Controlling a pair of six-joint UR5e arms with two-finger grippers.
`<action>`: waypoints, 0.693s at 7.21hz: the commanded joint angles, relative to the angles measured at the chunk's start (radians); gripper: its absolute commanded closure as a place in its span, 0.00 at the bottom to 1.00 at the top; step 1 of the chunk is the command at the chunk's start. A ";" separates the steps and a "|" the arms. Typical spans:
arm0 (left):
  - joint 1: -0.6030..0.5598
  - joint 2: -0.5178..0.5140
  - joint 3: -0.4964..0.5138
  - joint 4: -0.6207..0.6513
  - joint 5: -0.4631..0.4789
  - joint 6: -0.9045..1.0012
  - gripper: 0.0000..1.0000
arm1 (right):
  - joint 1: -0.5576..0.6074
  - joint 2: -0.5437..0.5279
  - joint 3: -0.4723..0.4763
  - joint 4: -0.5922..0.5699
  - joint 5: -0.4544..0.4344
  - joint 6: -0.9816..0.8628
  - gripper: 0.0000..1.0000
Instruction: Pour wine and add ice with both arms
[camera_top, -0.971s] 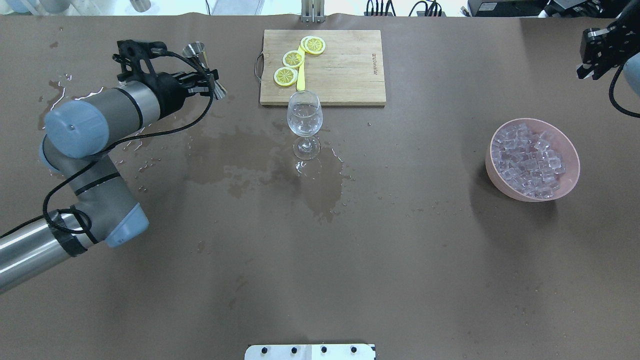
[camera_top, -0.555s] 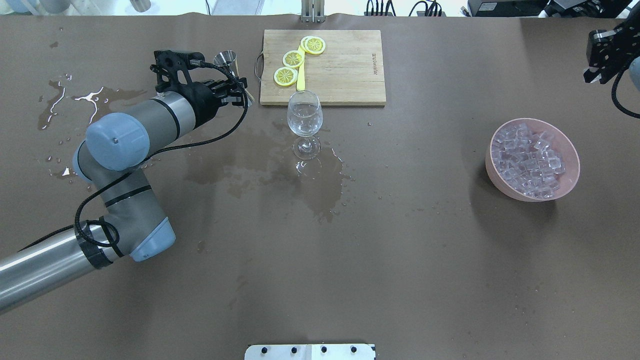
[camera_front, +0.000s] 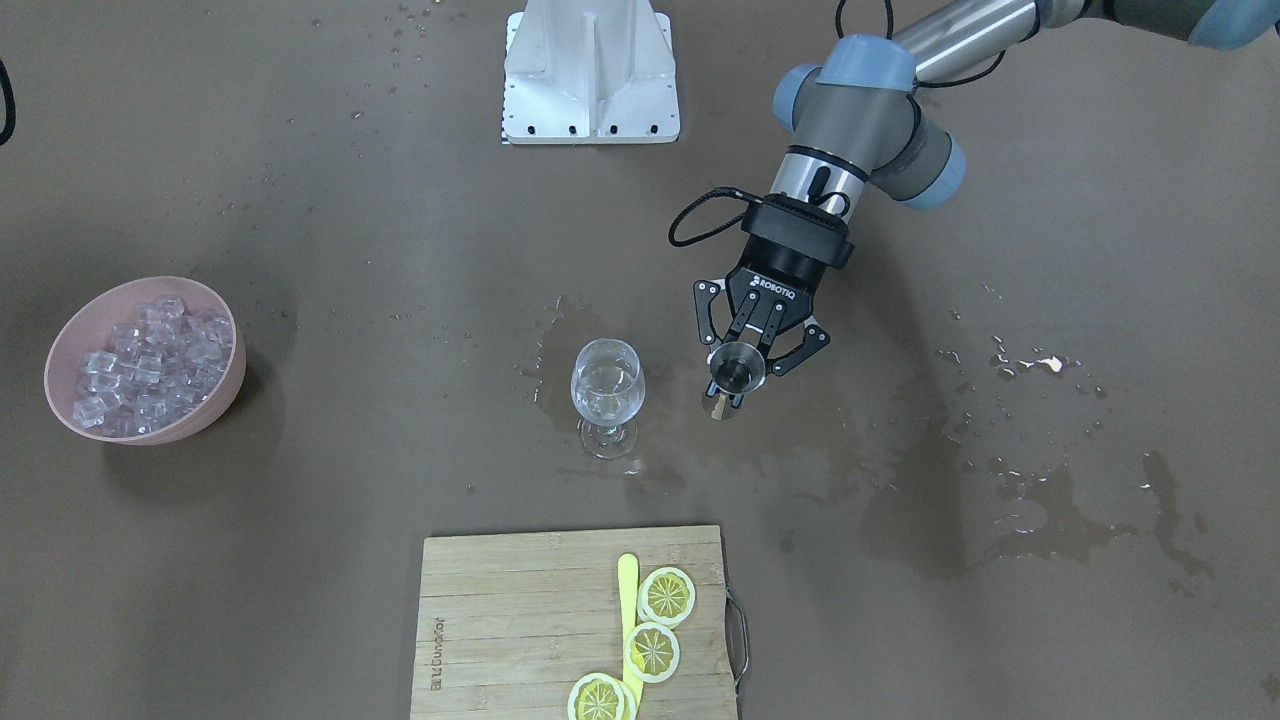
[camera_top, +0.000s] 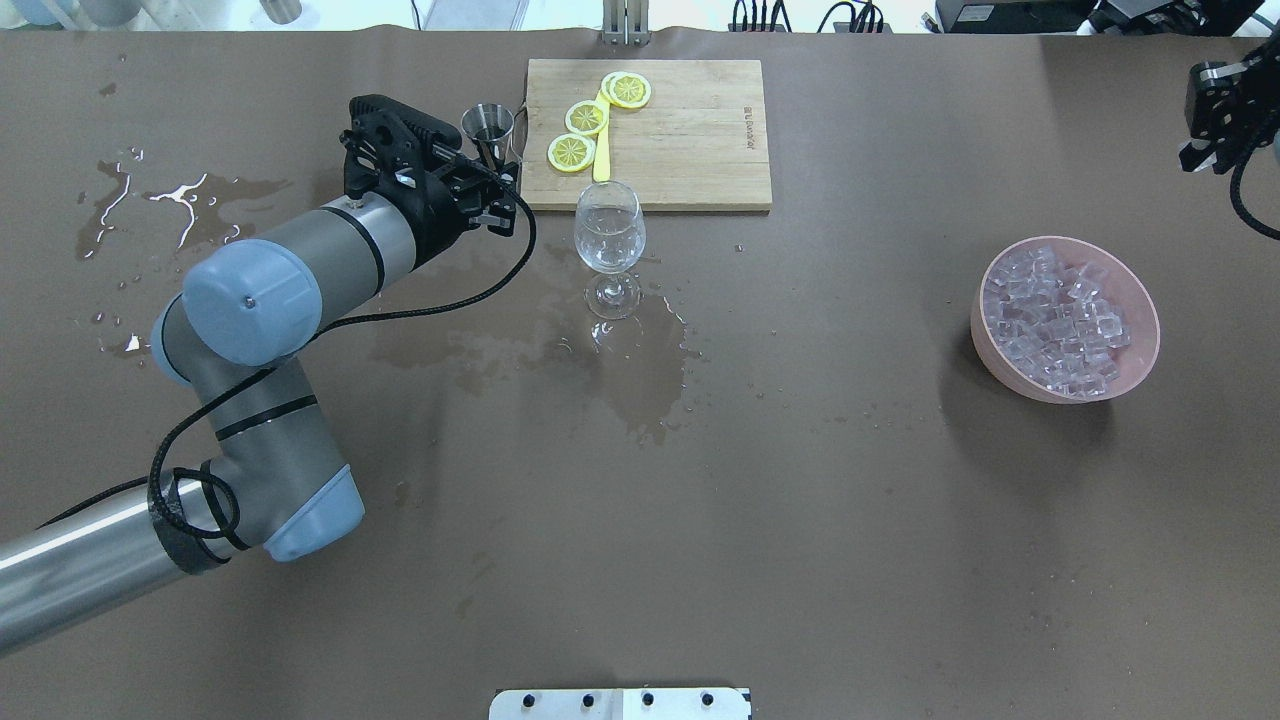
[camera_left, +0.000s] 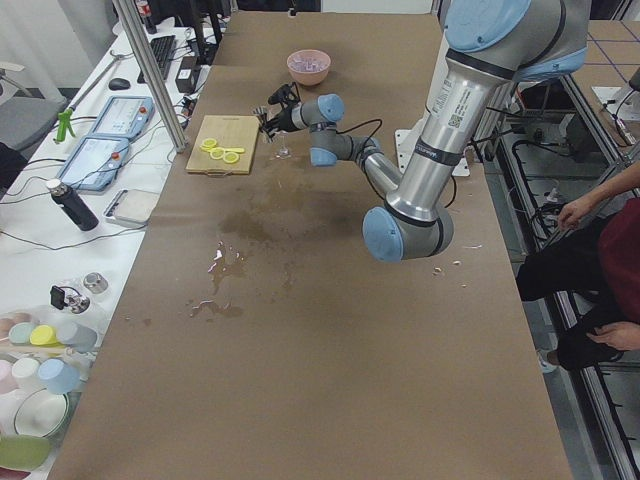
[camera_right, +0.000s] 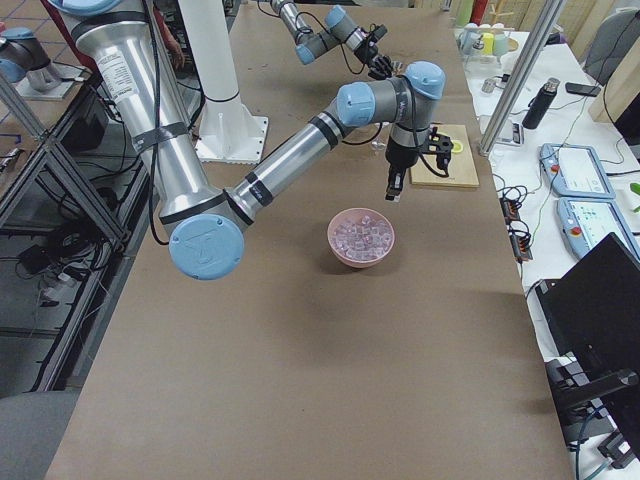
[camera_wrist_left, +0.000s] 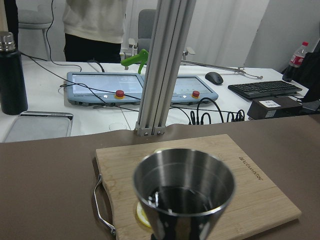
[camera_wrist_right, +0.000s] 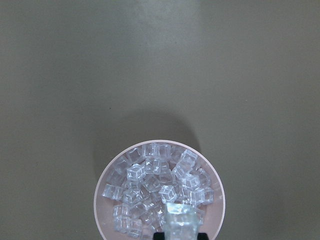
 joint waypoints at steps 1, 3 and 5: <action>0.086 -0.003 -0.020 0.040 0.121 0.171 1.00 | 0.000 0.001 0.002 -0.001 0.000 0.000 0.78; 0.089 -0.004 -0.017 0.045 0.125 0.233 1.00 | 0.000 0.003 0.002 -0.001 -0.002 0.000 0.78; 0.087 -0.044 -0.027 0.130 0.127 0.238 1.00 | 0.004 0.001 0.004 -0.001 0.000 0.000 0.78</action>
